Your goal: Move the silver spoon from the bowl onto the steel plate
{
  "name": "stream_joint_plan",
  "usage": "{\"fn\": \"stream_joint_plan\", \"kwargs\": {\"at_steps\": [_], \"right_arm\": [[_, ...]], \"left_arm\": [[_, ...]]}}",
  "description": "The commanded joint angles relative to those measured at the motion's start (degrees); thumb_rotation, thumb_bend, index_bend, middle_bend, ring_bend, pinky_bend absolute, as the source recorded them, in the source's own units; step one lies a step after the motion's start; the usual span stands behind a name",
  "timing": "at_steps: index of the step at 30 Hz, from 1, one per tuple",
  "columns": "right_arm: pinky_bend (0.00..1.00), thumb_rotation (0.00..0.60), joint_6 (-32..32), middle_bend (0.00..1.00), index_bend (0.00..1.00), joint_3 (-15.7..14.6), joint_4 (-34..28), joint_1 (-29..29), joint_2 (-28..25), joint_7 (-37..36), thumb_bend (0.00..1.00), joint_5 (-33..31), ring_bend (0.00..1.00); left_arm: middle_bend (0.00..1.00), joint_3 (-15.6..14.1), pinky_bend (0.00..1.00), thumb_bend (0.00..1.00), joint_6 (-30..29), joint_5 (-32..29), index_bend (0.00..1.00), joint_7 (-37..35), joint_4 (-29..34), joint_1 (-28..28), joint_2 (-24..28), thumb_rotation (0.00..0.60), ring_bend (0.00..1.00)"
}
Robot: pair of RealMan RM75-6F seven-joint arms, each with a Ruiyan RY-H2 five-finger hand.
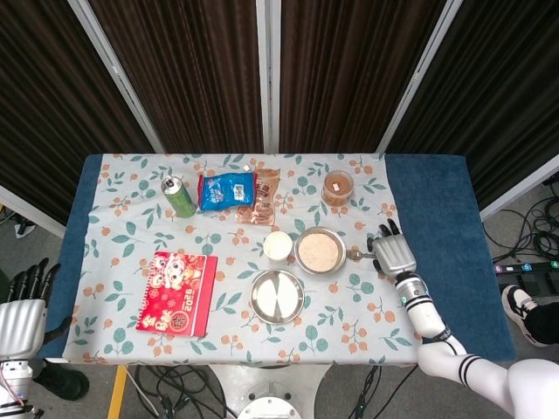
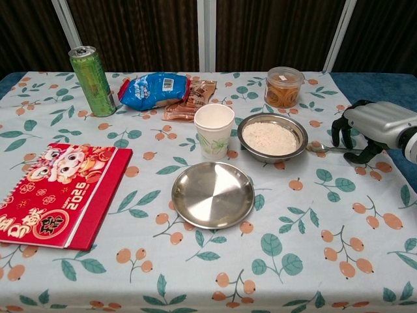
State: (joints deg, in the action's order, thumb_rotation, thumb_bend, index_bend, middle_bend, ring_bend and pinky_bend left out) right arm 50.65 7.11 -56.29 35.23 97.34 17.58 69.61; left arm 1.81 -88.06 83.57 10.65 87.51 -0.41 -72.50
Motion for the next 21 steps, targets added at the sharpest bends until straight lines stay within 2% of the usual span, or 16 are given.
{"fn": "stream_joint_plan", "kwargs": {"at_steps": [1, 21], "right_arm": [[0.03, 0.600, 0.0, 0.52, 0.45, 0.0, 0.3, 0.0, 0.1, -0.2, 0.29, 0.1, 0.14], [0.03, 0.600, -0.6, 0.57, 0.54, -0.3, 2.0, 0.1, 0.8, -2.4, 0.32, 1.5, 0.17]], "left_arm": [[0.10, -0.1, 0.11, 0.24, 0.1, 0.0, 0.13, 0.0, -0.1, 0.0, -0.1, 0.600, 0.05], [0.10, -0.2, 0.11, 0.24, 0.1, 0.0, 0.13, -0.1, -0.6, 0.3, -0.3, 0.600, 0.05]]}}
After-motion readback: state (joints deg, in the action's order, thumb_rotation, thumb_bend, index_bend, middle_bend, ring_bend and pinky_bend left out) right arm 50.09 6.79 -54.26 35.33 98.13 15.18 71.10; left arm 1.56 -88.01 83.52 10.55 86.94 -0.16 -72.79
